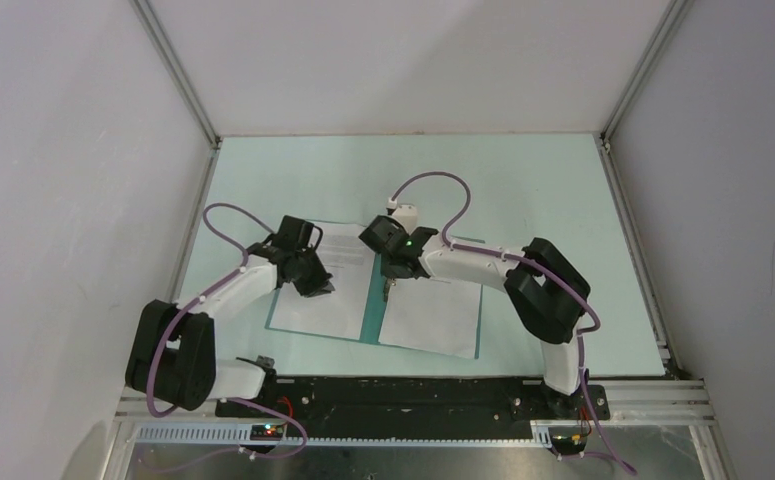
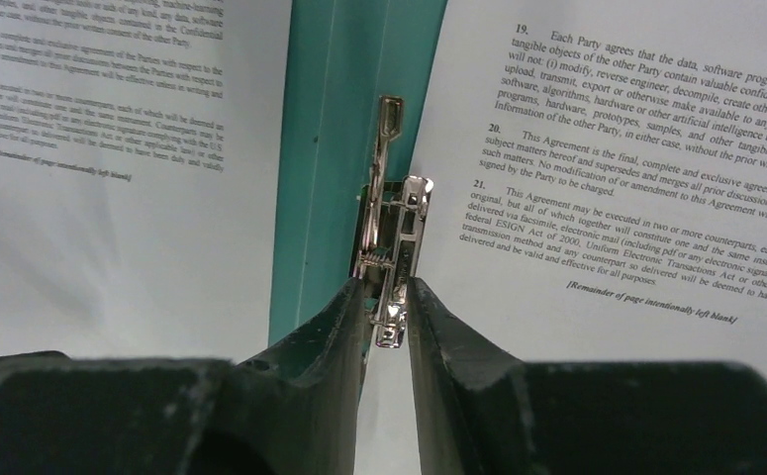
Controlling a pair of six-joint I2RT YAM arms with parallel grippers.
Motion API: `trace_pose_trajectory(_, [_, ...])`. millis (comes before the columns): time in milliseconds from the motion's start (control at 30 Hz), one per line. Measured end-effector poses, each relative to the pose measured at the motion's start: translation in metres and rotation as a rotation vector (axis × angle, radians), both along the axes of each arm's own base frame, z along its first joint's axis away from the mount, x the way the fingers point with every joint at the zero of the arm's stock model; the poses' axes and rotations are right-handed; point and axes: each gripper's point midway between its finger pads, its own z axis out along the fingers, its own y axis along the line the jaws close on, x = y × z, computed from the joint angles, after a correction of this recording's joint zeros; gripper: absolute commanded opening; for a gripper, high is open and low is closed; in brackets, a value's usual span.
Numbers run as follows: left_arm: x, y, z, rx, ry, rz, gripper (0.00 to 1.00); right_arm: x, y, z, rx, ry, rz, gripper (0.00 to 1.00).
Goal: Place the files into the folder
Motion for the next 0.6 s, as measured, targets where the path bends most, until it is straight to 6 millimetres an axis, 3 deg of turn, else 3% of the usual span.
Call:
trace_pose_trajectory(300, [0.006,0.0,0.004,-0.015,-0.025,0.016,0.13,-0.001,-0.007,-0.015,-0.06,0.018,-0.016,0.24])
trace_pose_trajectory(600, [0.008,0.0,0.005,-0.022,-0.033,0.017,0.12,-0.003,-0.004,-0.015,-0.057,0.021,-0.008,0.09])
